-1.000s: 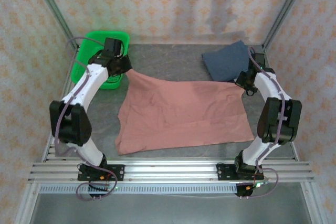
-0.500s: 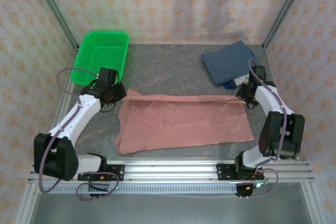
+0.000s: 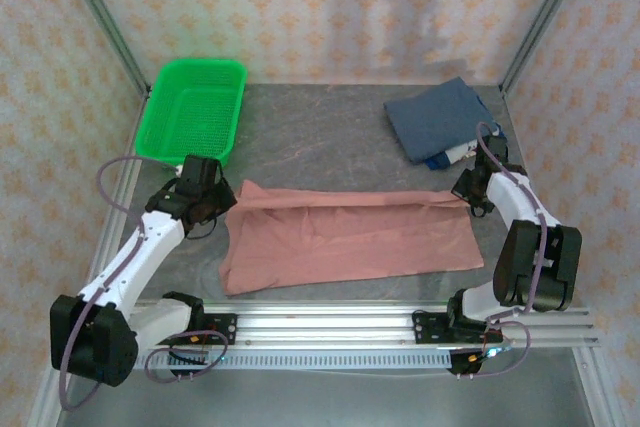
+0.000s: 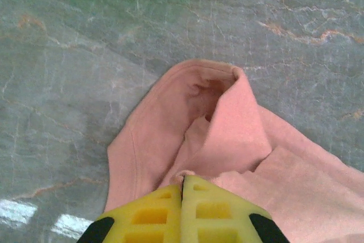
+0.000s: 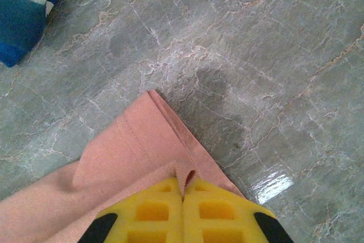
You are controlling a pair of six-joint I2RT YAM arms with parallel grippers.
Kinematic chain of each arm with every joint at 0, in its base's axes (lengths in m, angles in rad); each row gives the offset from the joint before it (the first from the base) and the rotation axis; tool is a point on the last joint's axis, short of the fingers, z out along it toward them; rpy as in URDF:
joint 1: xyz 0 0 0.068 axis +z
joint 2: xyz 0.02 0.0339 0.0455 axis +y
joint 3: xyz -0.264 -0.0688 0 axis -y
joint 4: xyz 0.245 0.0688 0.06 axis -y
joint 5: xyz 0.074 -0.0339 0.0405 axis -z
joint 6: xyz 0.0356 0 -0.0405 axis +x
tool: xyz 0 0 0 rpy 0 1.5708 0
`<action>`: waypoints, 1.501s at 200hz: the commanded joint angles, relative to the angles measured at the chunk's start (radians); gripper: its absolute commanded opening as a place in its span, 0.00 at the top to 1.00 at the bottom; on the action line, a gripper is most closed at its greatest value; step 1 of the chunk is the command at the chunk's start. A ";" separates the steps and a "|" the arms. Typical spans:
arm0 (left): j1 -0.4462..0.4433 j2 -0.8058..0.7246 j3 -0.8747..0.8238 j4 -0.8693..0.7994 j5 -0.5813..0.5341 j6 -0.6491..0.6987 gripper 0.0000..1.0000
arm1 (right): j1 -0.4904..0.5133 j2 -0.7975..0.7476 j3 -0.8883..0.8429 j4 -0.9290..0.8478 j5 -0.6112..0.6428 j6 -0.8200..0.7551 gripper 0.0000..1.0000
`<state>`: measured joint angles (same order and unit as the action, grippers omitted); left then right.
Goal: Fold and stack the t-shirts
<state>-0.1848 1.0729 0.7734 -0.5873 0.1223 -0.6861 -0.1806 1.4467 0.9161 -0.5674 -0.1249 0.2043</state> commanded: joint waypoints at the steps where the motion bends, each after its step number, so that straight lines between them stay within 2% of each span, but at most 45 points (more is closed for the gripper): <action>1: -0.037 -0.038 -0.024 -0.042 -0.041 -0.053 1.00 | -0.013 -0.003 -0.008 -0.008 0.050 0.017 1.00; 53: -0.080 -0.125 -0.129 -0.059 -0.055 -0.124 1.00 | -0.019 0.021 -0.022 -0.006 0.044 0.029 1.00; 176: -0.134 -0.163 -0.349 0.005 -0.061 -0.248 1.00 | -0.023 0.079 -0.079 -0.006 0.088 0.077 0.99; 200: -0.135 -0.177 -0.362 0.006 -0.044 -0.260 0.84 | -0.024 0.088 -0.080 -0.009 0.086 0.090 0.86; 211: -0.141 -0.200 -0.366 0.007 -0.029 -0.267 0.67 | -0.028 0.088 -0.075 -0.013 0.089 0.099 0.71; 217: -0.145 -0.218 -0.363 -0.002 -0.026 -0.271 0.57 | -0.030 0.085 -0.070 -0.018 0.083 0.102 0.67; 229: -0.148 -0.266 -0.342 -0.044 -0.033 -0.276 0.48 | -0.031 0.068 -0.060 -0.027 0.070 0.105 0.63; 242: -0.148 -0.327 -0.293 -0.103 -0.054 -0.273 0.38 | -0.030 0.033 -0.050 -0.038 0.044 0.109 0.52; 256: -0.148 -0.379 -0.222 -0.136 -0.074 -0.253 0.31 | -0.031 -0.023 -0.038 -0.056 -0.002 0.120 0.44; 271: -0.148 -0.380 -0.131 -0.132 -0.079 -0.213 0.26 | -0.031 -0.104 -0.041 -0.041 -0.122 0.126 0.32; 287: -0.148 -0.305 -0.026 -0.122 -0.055 -0.140 0.21 | -0.019 -0.206 -0.051 -0.010 -0.258 0.142 0.21; 300: -0.147 -0.202 0.076 -0.128 -0.007 -0.060 0.19 | 0.009 -0.272 -0.045 0.012 -0.356 0.148 0.18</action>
<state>-0.3275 0.7467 0.6994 -0.6933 0.0887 -0.8883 -0.2028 1.2976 0.8459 -0.5831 -0.2691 0.3294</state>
